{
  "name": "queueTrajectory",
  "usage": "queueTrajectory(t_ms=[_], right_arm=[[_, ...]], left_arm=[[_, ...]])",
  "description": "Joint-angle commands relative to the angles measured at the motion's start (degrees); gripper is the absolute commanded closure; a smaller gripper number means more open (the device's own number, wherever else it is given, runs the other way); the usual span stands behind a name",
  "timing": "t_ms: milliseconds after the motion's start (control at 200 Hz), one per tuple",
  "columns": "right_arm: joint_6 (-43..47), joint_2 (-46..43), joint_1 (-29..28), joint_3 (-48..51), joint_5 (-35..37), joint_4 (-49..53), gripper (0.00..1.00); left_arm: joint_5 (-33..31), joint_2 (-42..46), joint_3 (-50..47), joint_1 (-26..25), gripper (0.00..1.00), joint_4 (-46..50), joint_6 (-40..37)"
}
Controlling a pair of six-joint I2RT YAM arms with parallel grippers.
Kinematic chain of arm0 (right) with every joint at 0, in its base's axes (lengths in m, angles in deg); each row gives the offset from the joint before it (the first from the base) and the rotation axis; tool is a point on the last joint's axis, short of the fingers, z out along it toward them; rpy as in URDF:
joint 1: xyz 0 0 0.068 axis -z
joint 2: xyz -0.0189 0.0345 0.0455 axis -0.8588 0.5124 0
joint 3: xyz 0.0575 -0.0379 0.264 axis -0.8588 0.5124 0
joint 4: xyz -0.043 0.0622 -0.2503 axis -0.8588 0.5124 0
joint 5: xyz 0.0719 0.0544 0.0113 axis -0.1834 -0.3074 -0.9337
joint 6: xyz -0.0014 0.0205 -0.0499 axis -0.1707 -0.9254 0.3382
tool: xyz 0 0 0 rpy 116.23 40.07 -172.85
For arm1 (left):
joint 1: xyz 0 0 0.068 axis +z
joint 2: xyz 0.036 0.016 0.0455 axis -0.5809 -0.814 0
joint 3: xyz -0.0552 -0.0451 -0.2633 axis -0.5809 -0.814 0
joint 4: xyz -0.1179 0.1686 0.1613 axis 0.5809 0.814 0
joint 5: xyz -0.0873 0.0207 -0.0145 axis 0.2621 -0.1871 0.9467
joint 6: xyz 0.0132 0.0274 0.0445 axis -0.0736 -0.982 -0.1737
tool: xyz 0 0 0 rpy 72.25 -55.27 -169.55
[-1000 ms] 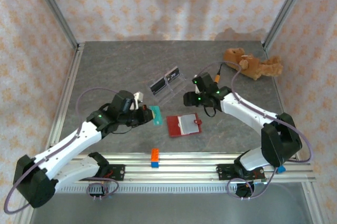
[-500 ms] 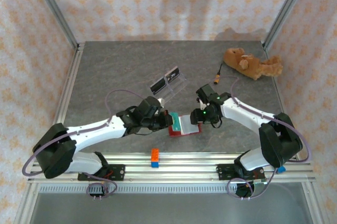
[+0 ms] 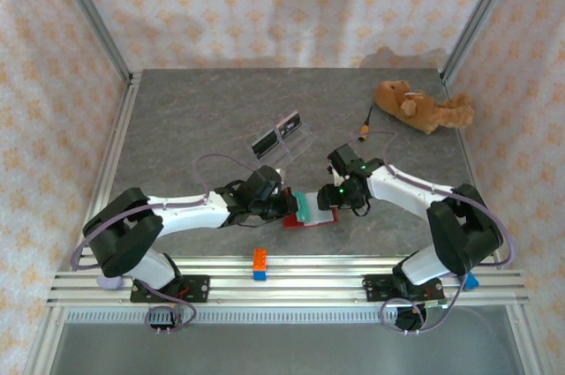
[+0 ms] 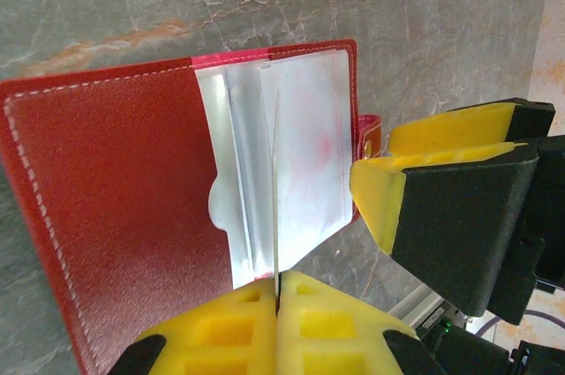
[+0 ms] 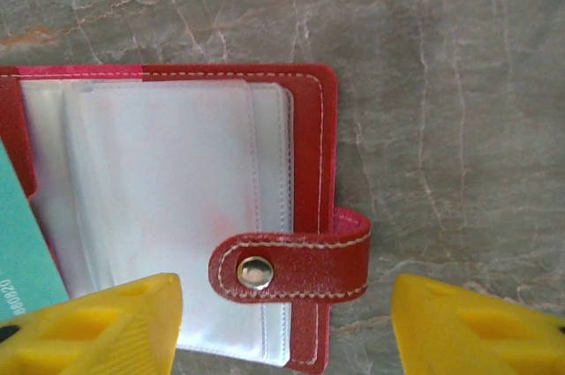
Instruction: Put the credit cards into the card holder
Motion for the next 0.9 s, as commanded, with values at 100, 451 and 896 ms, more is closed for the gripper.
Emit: queueTrajectory(t_ms=[100, 451, 896], right_arm=[[0.12, 3.99, 0.36, 0.38, -1.42, -3.21, 0.53], [0.26, 5.18, 0.46, 1.57, -3.87, -4.61, 0.61], [0.63, 5.82, 0.55, 1.93, -6.86, -4.96, 0.66]], left_arm=[[-0.14, -2.21, -0.58, -0.11, 1.0, -2.41, 0.05], [4.17, -6.81, -4.57, 0.77, 1.0, -14.32, 2.83], [3.98, -6.06, -6.68, 1.79, 1.0, -15.38, 1.25]])
